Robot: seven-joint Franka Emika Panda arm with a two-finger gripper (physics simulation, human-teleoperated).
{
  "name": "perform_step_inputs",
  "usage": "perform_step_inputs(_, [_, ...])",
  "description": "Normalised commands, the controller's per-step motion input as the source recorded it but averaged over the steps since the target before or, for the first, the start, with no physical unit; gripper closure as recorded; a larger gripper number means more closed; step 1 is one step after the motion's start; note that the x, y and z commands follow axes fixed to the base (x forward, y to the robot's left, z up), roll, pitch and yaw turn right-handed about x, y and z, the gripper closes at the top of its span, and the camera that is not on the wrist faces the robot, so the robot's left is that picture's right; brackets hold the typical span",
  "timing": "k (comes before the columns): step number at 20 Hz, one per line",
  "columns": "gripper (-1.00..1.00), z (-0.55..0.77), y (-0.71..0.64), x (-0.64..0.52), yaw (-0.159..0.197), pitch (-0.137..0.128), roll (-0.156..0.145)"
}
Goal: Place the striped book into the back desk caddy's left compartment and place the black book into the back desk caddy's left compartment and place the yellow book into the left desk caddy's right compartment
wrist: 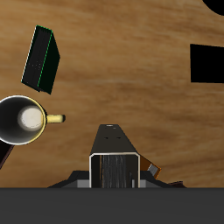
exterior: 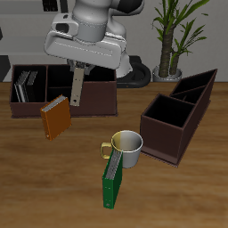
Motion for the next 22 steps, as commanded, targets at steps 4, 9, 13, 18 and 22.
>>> perform_step_inputs(4, [1.00, 0.19, 0.46, -0.14, -0.047, -0.011, 0.014])
perform_step_inputs(9, [1.00, 0.22, 0.73, -0.05, -0.072, 0.010, 0.042])
perform_step_inputs(13, [1.00, 0.00, 0.84, -0.10, -0.099, -0.004, 0.040])
perform_step_inputs(18, [1.00, -0.10, 1.03, -0.24, 0.037, -0.032, 0.009])
perform_step_inputs(22, [1.00, -0.03, 0.62, -0.15, -0.001, -0.030, -0.005])
